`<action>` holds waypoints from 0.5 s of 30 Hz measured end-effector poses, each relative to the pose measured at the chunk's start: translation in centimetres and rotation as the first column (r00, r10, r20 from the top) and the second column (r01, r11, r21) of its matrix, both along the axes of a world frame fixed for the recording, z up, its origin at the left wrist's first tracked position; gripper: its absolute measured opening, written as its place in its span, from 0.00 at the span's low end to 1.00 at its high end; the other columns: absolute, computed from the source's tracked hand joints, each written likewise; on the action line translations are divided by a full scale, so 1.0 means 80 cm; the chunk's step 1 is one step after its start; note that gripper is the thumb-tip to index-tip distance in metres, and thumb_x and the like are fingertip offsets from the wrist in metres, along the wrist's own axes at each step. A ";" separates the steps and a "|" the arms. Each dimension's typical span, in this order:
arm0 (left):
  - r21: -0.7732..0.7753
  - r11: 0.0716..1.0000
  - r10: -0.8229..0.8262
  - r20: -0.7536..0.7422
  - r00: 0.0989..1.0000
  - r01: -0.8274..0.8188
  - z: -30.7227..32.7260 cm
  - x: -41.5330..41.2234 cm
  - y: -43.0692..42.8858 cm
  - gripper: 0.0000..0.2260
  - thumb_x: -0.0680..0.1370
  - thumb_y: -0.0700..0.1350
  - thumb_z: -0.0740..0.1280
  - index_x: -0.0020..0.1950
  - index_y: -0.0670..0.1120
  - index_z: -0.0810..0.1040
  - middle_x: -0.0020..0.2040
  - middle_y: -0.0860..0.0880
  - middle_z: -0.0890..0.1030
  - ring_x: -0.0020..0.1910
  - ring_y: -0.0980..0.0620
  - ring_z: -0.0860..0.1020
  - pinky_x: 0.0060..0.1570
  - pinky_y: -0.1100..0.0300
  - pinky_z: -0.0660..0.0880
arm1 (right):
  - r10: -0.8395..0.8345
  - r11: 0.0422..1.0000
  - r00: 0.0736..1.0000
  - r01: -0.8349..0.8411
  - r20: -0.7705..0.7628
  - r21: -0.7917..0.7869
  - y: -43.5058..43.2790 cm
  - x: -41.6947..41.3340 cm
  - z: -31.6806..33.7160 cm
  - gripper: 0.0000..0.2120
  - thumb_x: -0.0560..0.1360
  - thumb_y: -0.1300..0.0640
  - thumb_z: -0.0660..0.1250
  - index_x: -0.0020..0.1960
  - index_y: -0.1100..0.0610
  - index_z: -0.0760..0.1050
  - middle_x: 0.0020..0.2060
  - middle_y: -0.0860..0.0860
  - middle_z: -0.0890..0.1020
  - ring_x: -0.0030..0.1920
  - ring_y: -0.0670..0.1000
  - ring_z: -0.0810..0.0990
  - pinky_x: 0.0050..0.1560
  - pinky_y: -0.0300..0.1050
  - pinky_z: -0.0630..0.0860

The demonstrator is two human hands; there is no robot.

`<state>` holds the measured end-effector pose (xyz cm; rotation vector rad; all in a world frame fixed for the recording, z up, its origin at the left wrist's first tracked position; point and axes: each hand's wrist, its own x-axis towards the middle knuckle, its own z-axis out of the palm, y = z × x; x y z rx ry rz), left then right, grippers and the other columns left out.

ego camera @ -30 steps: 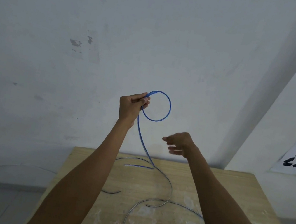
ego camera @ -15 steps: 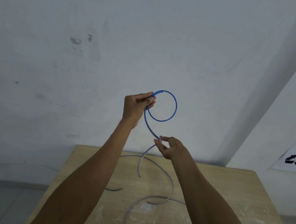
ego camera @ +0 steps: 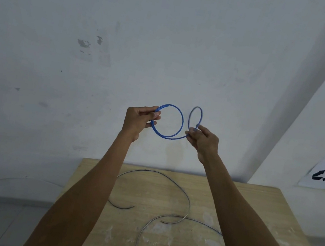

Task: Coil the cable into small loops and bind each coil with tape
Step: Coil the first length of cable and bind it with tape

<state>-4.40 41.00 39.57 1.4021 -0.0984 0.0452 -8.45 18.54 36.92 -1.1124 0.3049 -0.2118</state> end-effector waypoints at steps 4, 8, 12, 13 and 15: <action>0.014 0.999 -0.051 -0.002 0.999 0.051 0.001 -0.004 0.002 0.13 0.77 0.34 0.74 0.61 0.37 0.84 0.54 0.40 0.87 0.51 0.43 0.87 0.52 0.52 0.84 | 0.090 0.978 0.991 -0.070 0.097 -0.199 -0.005 0.003 0.009 0.19 0.76 0.71 0.71 0.66 0.66 0.76 0.54 0.57 0.86 0.51 0.57 0.87 0.51 0.45 0.83; 0.057 0.988 -0.145 0.010 0.989 0.145 0.002 -0.006 0.005 0.13 0.77 0.34 0.73 0.62 0.38 0.83 0.53 0.41 0.87 0.52 0.42 0.87 0.54 0.52 0.84 | 0.158 0.949 0.976 -0.108 0.148 -0.298 -0.004 0.003 0.010 0.18 0.77 0.69 0.70 0.67 0.66 0.77 0.55 0.58 0.86 0.51 0.56 0.87 0.52 0.45 0.83; 0.080 0.975 -0.207 0.017 0.978 0.205 0.005 -0.008 0.009 0.13 0.77 0.35 0.73 0.62 0.39 0.83 0.54 0.41 0.87 0.52 0.43 0.86 0.55 0.52 0.83 | 0.221 0.937 0.960 -0.161 0.170 -0.309 -0.008 0.001 0.009 0.18 0.78 0.68 0.69 0.67 0.64 0.77 0.56 0.57 0.86 0.54 0.58 0.86 0.58 0.50 0.82; 0.088 0.973 -0.215 0.013 0.976 0.213 0.005 -0.008 0.010 0.13 0.78 0.35 0.73 0.62 0.39 0.83 0.54 0.41 0.87 0.53 0.43 0.86 0.55 0.52 0.83 | 0.247 0.932 0.953 -0.184 0.175 -0.313 -0.008 -0.001 0.010 0.18 0.79 0.67 0.69 0.68 0.63 0.77 0.57 0.57 0.86 0.55 0.59 0.86 0.57 0.49 0.82; 0.102 0.970 -0.222 0.009 0.975 0.220 0.005 -0.007 0.012 0.13 0.78 0.35 0.73 0.62 0.38 0.83 0.54 0.41 0.87 0.53 0.43 0.86 0.55 0.52 0.83 | 0.298 0.916 0.937 -0.227 0.183 -0.330 -0.008 -0.005 0.011 0.17 0.79 0.67 0.68 0.68 0.62 0.77 0.58 0.57 0.85 0.55 0.59 0.86 0.56 0.48 0.82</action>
